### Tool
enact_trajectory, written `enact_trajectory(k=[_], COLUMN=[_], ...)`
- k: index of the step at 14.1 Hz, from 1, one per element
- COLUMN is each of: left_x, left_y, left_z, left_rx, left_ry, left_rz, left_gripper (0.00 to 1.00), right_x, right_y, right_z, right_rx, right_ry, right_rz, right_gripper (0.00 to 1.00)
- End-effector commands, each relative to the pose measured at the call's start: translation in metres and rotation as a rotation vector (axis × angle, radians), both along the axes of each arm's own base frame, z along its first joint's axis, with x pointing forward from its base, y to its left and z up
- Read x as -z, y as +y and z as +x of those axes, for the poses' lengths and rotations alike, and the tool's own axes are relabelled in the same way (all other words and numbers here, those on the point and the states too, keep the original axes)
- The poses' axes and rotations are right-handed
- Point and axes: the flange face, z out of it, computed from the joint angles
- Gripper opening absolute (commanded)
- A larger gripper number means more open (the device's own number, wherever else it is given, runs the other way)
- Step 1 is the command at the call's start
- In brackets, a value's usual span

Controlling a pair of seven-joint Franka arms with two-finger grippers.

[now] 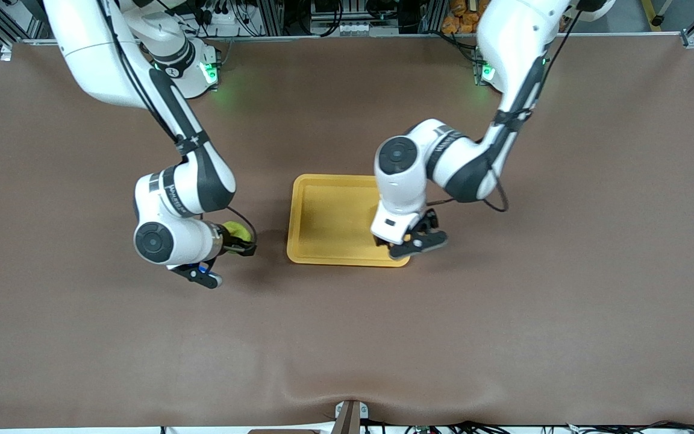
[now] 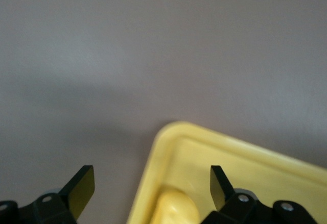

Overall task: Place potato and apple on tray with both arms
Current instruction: 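Release the potato in the tray while the right gripper lifts the apple, then move the apple over the tray with the right gripper while the left withdraws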

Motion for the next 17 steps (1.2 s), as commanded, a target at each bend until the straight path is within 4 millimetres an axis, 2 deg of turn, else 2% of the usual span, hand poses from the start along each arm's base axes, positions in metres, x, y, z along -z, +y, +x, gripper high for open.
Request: enact_trajectory(k=[1, 5, 7, 9, 11, 12, 14, 15, 17], left_x=[-0.026, -0.053, -0.06, -0.071, -0.084, -0.088, -0.089, -0.097, -0.109], left_y=[0.036, 0.088, 0.129, 0.179, 0.232, 0.249, 0.264, 0.268, 0.29], left_z=[0.011, 0.024, 0.033, 0.04, 0.034, 0.029, 0.02, 0.008, -0.009], left_rx=[0.049, 0.162, 0.196, 0.238, 0.287, 0.312, 0.329, 0.329, 0.307], left_ry=[0.019, 0.116, 0.147, 0.186, 0.22, 0.233, 0.25, 0.242, 0.198], left_rz=[0.037, 0.08, 0.085, 0.048, 0.007, -0.017, -0.035, -0.031, -0.031], left_gripper=[1.0, 1.0, 1.0, 1.0, 1.0, 1.0, 1.0, 1.0, 1.0], right_x=[-0.014, -0.012, -0.005, 0.003, 0.015, 0.02, 0.026, 0.03, 0.043], right_y=[0.036, 0.095, 0.114, 0.136, 0.156, 0.163, 0.17, 0.174, 0.182], right_z=[-0.007, -0.024, -0.031, -0.04, -0.049, -0.052, -0.058, -0.061, -0.069], right_rx=[0.057, 0.095, 0.109, 0.113, 0.129, 0.146, 0.144, 0.138, 0.123], right_ry=[0.002, -0.007, -0.013, -0.035, -0.053, -0.061, -0.056, -0.052, -0.045], right_rz=[-0.005, -0.031, -0.039, -0.037, -0.04, -0.042, -0.049, -0.052, -0.063], right_gripper=[0.0, 0.0, 0.0, 0.0, 0.0, 0.0, 0.0, 0.0, 0.0])
